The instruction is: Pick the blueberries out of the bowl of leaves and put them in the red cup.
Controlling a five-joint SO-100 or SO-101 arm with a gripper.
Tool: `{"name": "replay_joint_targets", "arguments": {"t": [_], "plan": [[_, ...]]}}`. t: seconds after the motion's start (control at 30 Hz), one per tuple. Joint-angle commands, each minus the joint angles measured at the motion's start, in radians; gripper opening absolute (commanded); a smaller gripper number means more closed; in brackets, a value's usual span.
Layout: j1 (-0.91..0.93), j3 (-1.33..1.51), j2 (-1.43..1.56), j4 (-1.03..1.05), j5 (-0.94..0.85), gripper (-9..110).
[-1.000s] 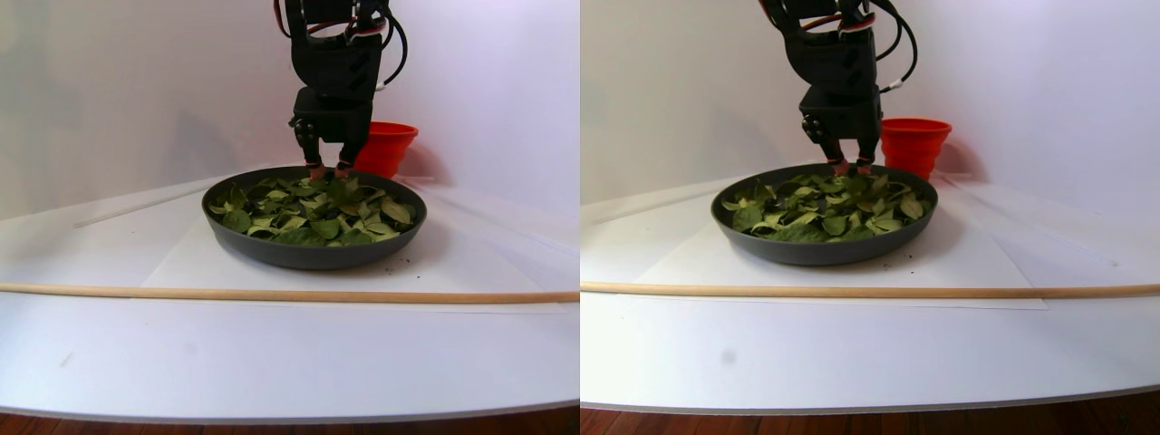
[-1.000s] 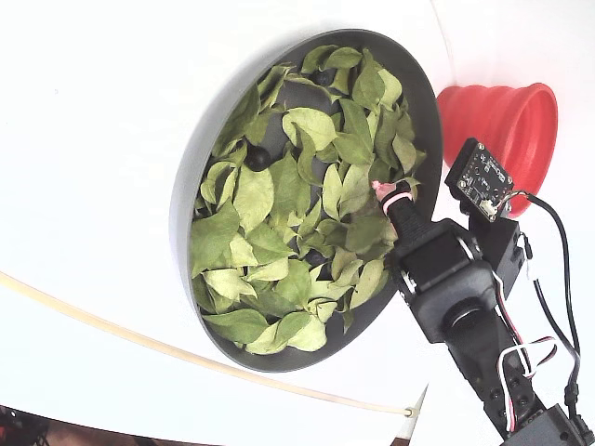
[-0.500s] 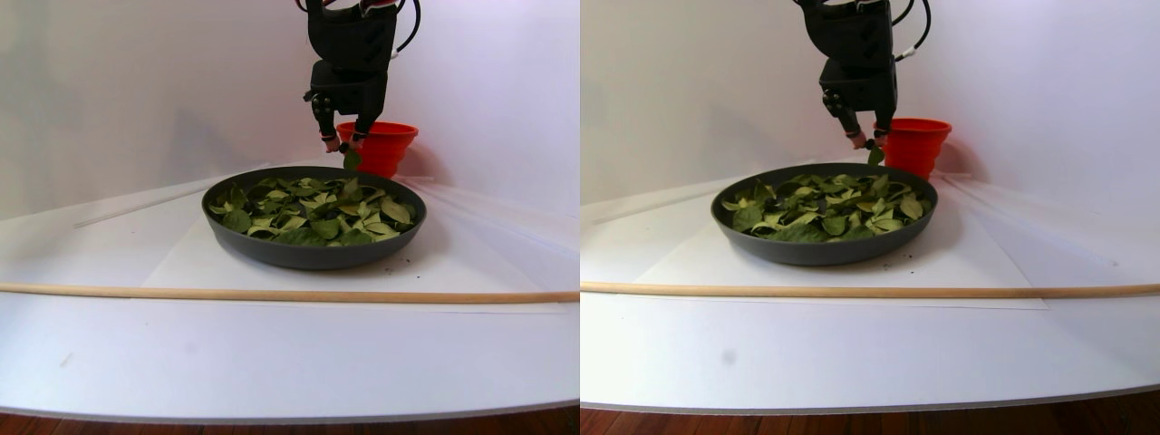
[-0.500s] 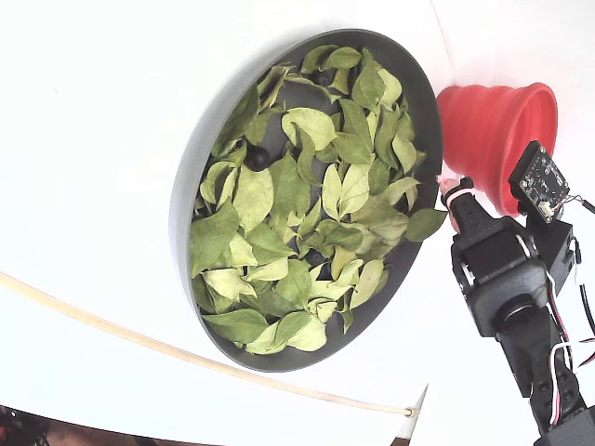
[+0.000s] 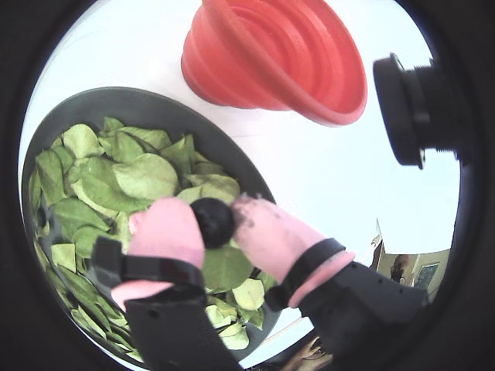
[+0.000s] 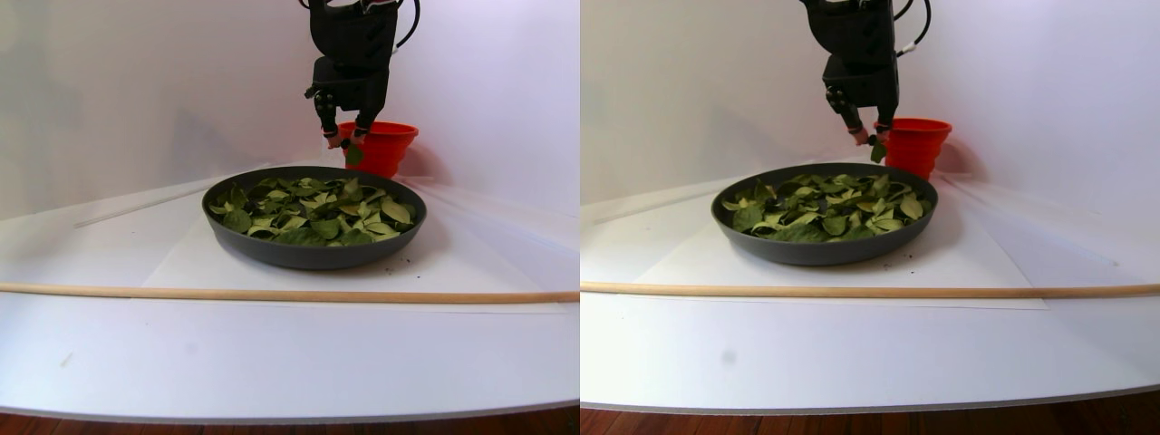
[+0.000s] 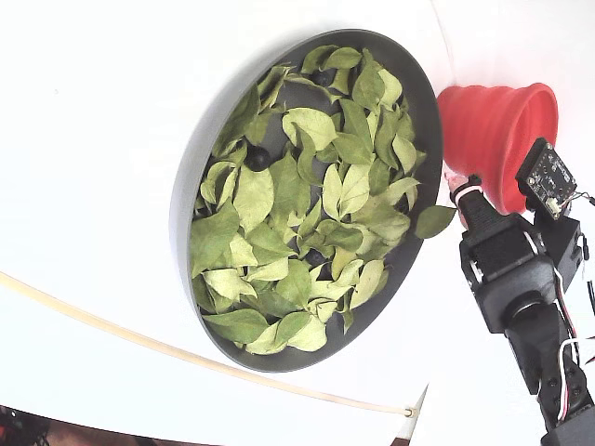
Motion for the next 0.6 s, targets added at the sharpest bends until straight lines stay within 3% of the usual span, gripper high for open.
{"name": "replay_joint_targets", "arguments": {"t": [0.0,0.57], "plan": [[0.038,-0.086,0.149,0.003,-0.012,9],[0.077,-0.222,0.118,0.037,-0.031,9]]}}
